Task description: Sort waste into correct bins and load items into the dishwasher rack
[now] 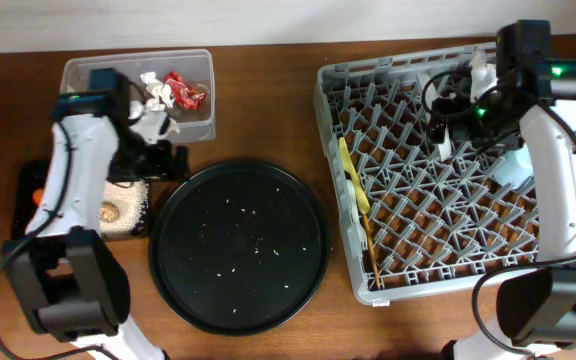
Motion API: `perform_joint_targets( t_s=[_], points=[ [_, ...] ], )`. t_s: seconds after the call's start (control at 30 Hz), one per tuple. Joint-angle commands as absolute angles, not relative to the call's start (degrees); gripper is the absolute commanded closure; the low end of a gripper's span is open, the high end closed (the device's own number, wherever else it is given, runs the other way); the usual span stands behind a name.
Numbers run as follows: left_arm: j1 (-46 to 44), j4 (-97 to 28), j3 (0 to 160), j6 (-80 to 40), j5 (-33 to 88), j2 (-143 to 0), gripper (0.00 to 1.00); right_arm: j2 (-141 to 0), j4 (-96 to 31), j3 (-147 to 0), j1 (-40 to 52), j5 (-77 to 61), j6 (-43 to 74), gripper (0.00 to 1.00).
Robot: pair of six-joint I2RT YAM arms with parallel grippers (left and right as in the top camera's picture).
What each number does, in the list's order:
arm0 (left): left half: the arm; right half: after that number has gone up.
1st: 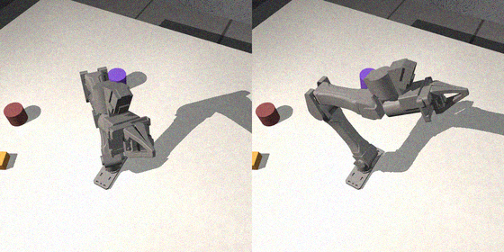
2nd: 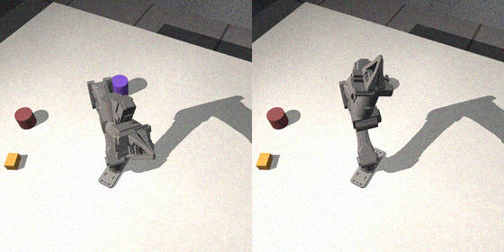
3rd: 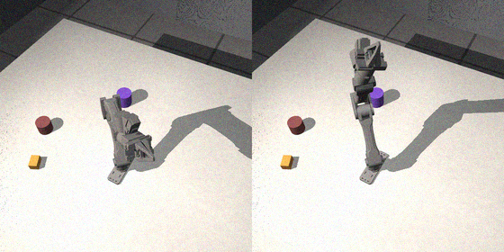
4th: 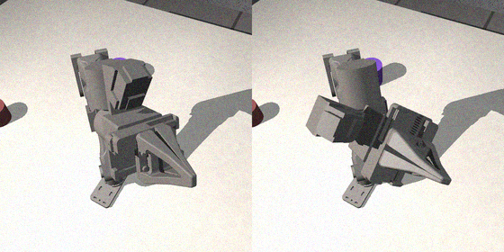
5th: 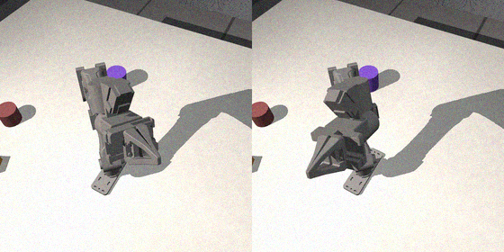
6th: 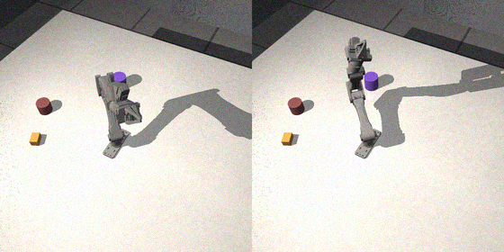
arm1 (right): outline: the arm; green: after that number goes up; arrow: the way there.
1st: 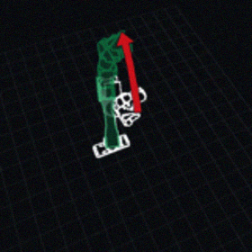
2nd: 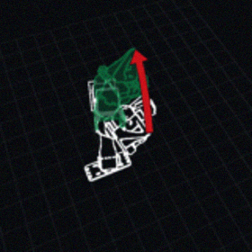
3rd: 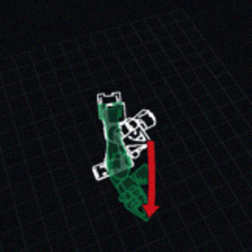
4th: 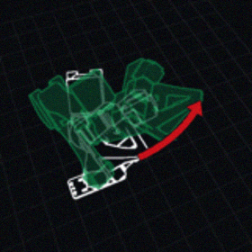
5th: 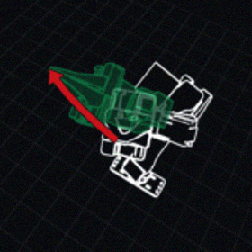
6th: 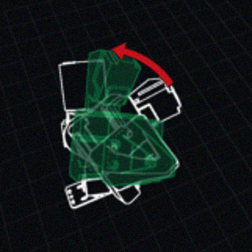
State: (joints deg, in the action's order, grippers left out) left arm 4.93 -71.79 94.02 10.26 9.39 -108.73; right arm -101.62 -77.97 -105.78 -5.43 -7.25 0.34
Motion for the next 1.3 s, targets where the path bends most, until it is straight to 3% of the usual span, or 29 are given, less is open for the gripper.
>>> perform_joint_targets(
  t_s=[0.0,0.1,0.2,0.3,0.47,0.67,0.77,0.83,0.97,1.1,1.27],
  points=[
    [1.91,-80.6,94.65,9.65,7.88,-107.11,0.01,-100.29,-81.8,-106.32,-6.92,-8.38,-0.45,0.02],
    [1.91,-84.12,89.8,8.69,7.9,-103.2,0.01,-96.07,-82.74,-103.48,-7.16,-8.38,-1.06,0.02],
    [1.91,-70.85,72.82,6.5,7.86,-83.64,0.01,-81.28,-71.59,-87.72,-7.16,-8.4,-1.04,0.02],
    [1.91,-55.53,55.88,4.27,7.7,-54.48,0.01,-59.29,-54.59,-62.39,-7.16,-6.92,-1.06,0.02],
    [1.91,-53.65,52.38,4.32,7.7,-29.82,0.0,-49.1,-58.43,-54.94,-7.16,-6.9,-1.06,0.02],
    [1.91,-53.65,52.38,4.32,7.7,-28.69,0.01,-56.47,-58.5,-54.87,-7.14,-6.87,-1.08,0.02],
    [1.91,-53.65,52.38,4.32,7.7,-28.69,0.01,-42.81,-57.04,-54.35,-7.09,-5.98,-1.08,0.02],
    [1.91,-53.65,52.38,4.32,7.7,-28.69,0.01,-28.99,-49.15,-49.3,-3.92,-3.88,-1.13,0.02],
    [1.91,-53.65,52.38,4.32,7.7,-28.69,0.01,-4.69,-18.79,-21.5,1.61,-2.11,-1.06,0.02],
    [1.91,-53.65,52.38,4.32,7.7,-28.69,0.01,-0.19,8.27,-3.03,1.85,-0.93,-1.98,0.02],
    [1.91,-53.65,52.38,4.32,7.7,-28.69,0.01,-0.38,-4.51,-0.32,1.87,-0.78,-4.08,0.02]
  ],
)
